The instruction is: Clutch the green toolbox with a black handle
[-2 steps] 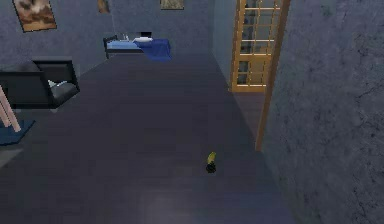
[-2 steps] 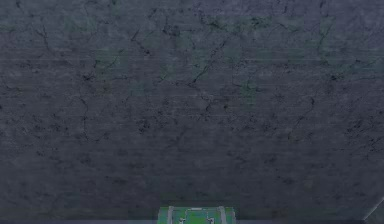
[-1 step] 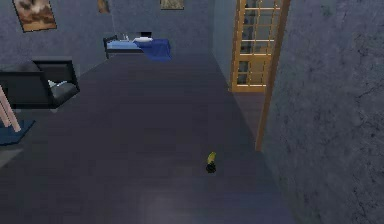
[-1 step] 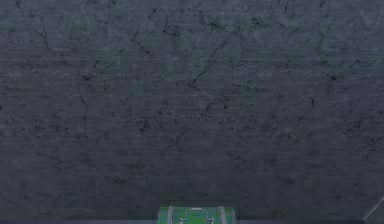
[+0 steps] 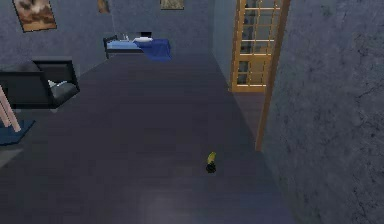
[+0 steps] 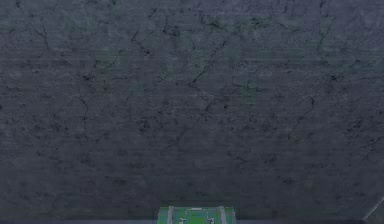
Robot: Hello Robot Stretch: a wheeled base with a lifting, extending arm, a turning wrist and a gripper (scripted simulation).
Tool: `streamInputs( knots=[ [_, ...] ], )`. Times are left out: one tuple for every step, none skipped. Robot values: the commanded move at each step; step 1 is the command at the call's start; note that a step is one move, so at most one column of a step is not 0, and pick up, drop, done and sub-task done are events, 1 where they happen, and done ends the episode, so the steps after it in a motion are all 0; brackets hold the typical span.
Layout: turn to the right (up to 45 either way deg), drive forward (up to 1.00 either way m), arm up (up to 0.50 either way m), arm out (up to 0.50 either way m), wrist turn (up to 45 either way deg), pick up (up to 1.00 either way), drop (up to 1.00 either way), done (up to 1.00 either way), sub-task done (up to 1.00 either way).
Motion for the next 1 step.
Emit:
streamInputs(
  knots=[
    [0.0, 0.00, 0.00, 0.00, 45.0, 0.00, 0.00, 0.00, 0.00]
  ],
)
